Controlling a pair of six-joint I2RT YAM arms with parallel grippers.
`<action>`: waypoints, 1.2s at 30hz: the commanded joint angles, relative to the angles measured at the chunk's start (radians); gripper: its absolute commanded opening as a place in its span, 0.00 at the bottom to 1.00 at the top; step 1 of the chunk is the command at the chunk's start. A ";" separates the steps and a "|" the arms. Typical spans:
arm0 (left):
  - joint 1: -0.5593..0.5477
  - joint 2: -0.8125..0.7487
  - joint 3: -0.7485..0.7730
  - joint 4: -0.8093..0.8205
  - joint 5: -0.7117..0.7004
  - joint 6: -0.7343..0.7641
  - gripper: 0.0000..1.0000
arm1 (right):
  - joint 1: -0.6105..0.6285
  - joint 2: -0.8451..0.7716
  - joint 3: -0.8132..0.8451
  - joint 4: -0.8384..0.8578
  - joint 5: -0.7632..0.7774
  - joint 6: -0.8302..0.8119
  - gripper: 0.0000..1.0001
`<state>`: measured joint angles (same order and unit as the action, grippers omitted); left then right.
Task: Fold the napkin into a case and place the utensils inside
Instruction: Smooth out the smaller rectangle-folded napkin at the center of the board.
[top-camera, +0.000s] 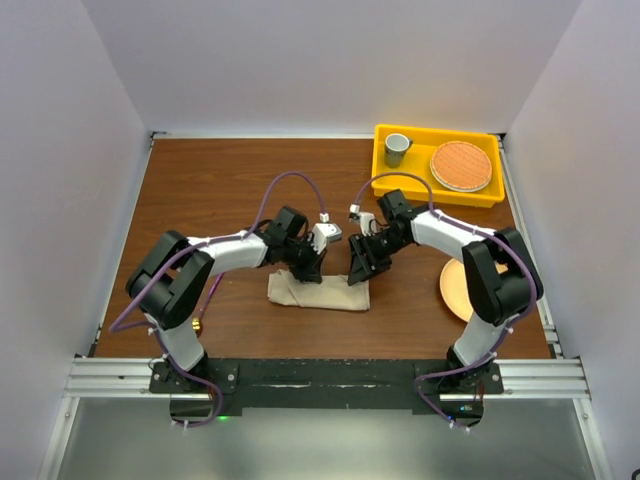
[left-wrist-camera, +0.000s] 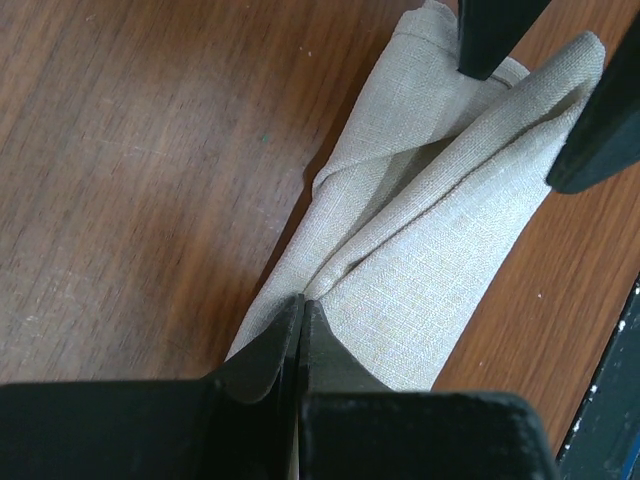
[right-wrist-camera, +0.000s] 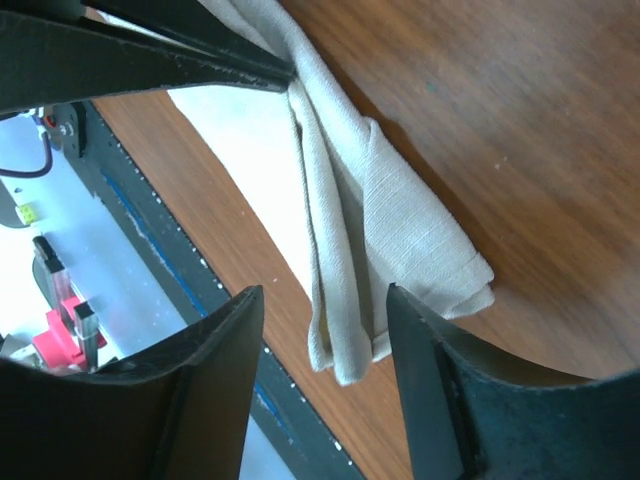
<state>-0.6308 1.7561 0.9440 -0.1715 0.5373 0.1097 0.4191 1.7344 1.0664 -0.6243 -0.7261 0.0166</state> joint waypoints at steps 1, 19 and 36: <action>0.014 0.019 -0.017 0.006 0.020 -0.037 0.00 | 0.023 0.028 -0.005 0.058 0.014 0.002 0.50; 0.040 -0.001 -0.027 0.041 0.073 -0.087 0.00 | 0.064 0.080 0.029 0.086 0.116 -0.004 0.00; 0.125 -0.150 -0.017 -0.020 0.184 0.036 0.51 | 0.064 0.047 0.001 0.133 0.096 0.016 0.00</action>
<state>-0.5053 1.6035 0.8974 -0.1585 0.6777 0.0772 0.4797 1.8374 1.0668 -0.5407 -0.6014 0.0345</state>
